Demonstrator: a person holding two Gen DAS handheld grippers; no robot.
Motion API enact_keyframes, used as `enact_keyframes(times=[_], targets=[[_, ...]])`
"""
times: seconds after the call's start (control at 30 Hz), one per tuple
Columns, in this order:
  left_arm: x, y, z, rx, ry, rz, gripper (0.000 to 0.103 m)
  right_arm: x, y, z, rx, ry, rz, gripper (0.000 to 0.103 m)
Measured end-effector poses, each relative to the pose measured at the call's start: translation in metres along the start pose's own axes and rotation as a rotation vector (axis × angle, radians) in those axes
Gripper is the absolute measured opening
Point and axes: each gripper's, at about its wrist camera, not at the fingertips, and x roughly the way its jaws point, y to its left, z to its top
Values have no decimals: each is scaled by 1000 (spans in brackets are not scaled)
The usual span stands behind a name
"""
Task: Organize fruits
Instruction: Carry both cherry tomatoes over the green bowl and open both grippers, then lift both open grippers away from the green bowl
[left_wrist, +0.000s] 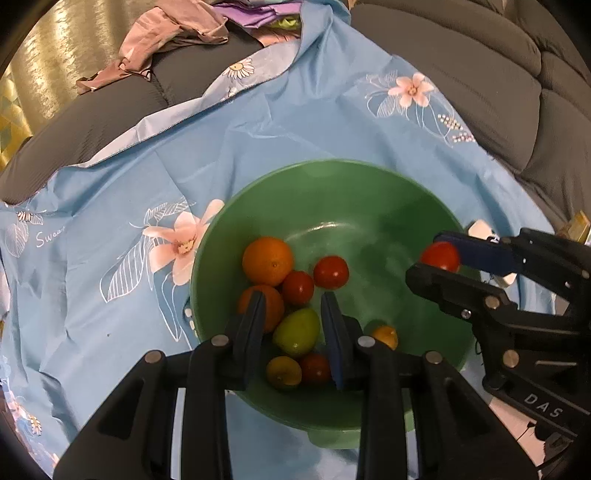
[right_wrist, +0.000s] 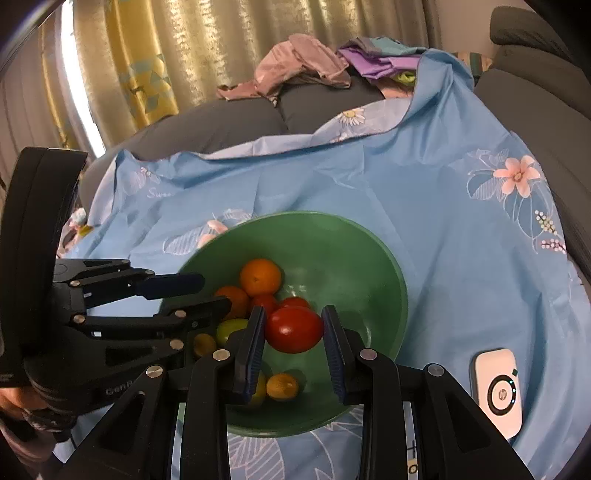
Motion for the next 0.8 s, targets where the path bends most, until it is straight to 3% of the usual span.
enact_keyframes(times=[0.17, 0.33, 0.8], targets=[[3, 1, -1, 4, 22, 28, 54, 5, -4, -2, 16, 24, -4, 33], [0, 5, 0, -8, 20, 37, 68, 4, -6, -3, 23, 32, -2, 33], [-21, 13, -4, -56, 6, 84, 89, -11, 3, -2, 12, 30, -22, 35]])
